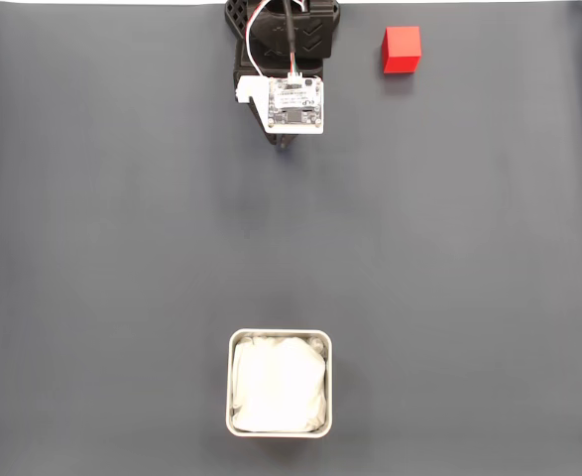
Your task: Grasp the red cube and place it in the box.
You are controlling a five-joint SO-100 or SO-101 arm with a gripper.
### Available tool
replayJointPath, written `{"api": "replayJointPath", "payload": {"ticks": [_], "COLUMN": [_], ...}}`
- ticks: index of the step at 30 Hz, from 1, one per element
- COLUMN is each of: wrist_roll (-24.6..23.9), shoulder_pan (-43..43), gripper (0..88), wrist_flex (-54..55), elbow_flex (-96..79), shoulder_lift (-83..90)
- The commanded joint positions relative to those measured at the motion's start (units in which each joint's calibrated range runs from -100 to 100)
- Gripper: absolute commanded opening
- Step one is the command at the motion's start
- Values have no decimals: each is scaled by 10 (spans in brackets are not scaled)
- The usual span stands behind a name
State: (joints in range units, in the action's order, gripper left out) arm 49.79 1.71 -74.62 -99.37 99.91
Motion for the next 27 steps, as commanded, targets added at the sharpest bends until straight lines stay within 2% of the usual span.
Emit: {"api": "replayJointPath", "payload": {"ticks": [1, 10, 16, 20, 27], "wrist_roll": [-5, -4, -7, -9, -7], "shoulder_pan": [-6, -7, -1, -6, -9], "gripper": [0, 0, 0, 0, 0], "wrist_flex": [-13, -4, 111, 177, 177], "elbow_flex": [-5, -5, 28, 125, 363], "shoulder_lift": [0, 0, -7, -49, -181]}}
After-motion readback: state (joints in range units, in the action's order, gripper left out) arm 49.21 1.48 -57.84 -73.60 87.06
